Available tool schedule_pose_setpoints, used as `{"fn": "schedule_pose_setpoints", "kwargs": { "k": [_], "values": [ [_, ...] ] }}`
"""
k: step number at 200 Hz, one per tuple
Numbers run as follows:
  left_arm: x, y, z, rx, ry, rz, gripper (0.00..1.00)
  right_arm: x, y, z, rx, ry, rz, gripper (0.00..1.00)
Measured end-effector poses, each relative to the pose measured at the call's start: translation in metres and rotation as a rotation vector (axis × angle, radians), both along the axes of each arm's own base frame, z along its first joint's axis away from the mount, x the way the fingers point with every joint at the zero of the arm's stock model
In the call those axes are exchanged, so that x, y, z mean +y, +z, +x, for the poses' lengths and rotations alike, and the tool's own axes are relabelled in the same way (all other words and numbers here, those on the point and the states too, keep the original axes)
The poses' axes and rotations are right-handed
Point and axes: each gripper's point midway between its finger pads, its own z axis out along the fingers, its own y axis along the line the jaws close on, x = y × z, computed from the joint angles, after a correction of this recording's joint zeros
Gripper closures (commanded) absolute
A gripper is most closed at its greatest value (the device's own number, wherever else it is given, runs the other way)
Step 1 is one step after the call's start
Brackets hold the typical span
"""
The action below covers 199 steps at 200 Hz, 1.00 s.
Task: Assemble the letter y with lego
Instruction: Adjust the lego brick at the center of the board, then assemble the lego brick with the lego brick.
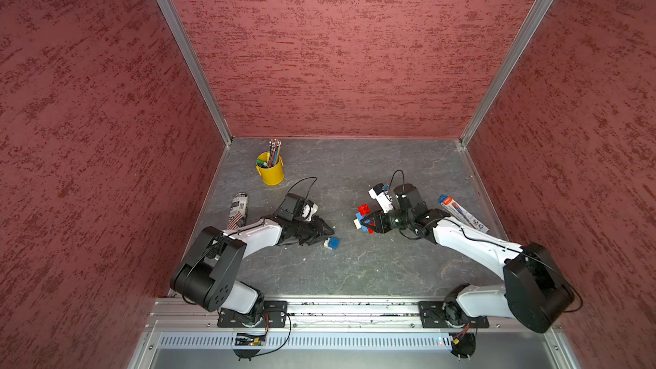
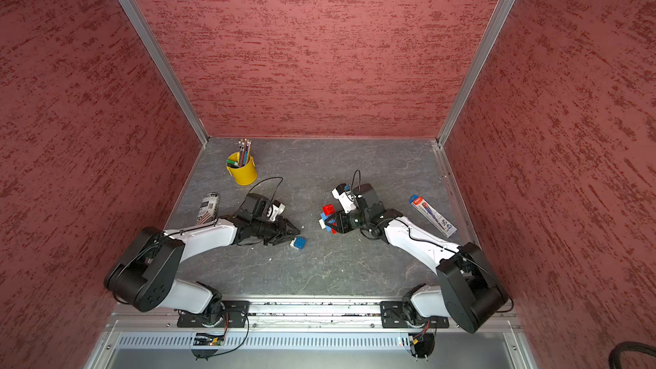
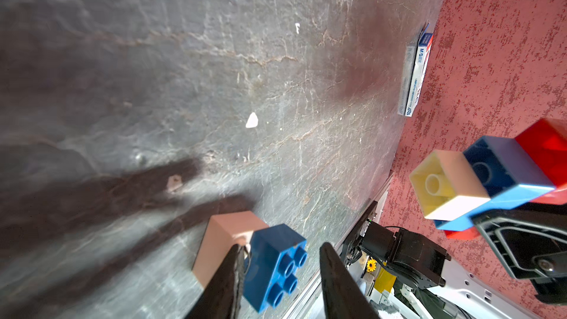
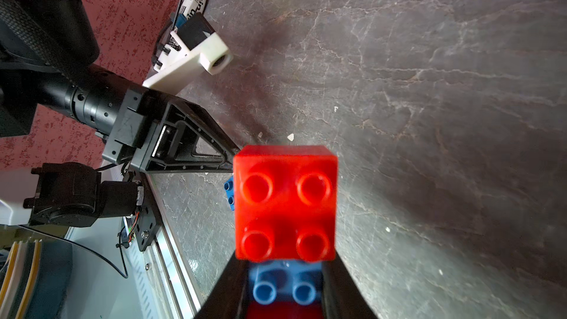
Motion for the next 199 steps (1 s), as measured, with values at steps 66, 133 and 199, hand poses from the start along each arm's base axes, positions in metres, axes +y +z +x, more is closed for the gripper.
{"fn": "schedule_pose_setpoints", "kwargs": {
  "k": [66,133,199],
  "values": [
    [0.007,0.021,-0.004,-0.069,0.030,-0.008,0.47,-0.001,-0.001,-0.002,0.007,0.003,-0.007,0.72],
    [0.017,-0.009,-0.046,0.034,0.048,0.021,0.43,-0.002,-0.002,-0.003,0.005,0.014,-0.019,0.72],
    [0.015,-0.018,-0.036,0.029,0.077,0.026,0.44,-0.001,0.002,-0.002,-0.002,0.023,-0.025,0.72]
  ]
}}
